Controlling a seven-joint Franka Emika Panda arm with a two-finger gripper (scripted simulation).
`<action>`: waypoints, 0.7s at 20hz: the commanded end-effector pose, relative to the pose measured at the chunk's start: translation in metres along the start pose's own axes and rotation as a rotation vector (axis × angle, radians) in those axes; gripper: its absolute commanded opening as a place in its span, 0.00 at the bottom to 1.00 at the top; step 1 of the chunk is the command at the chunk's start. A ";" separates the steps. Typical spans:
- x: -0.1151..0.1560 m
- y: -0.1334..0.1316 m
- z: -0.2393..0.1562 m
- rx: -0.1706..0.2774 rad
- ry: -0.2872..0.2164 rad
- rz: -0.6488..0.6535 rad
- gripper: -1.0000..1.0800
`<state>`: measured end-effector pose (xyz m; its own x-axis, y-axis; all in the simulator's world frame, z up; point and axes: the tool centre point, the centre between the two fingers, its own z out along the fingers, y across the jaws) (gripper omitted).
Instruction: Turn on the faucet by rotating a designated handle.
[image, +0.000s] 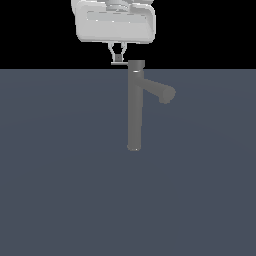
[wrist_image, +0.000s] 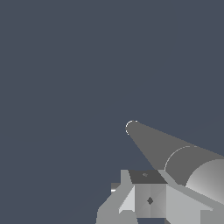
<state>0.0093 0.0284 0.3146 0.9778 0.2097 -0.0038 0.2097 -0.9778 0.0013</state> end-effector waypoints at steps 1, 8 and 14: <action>0.012 0.001 0.006 0.000 0.002 -0.006 0.00; 0.029 0.002 0.014 0.001 0.004 -0.013 0.00; 0.030 0.002 0.014 0.001 0.004 -0.014 0.00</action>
<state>0.0388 0.0327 0.3004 0.9748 0.2232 -0.0004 0.2232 -0.9748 -0.0001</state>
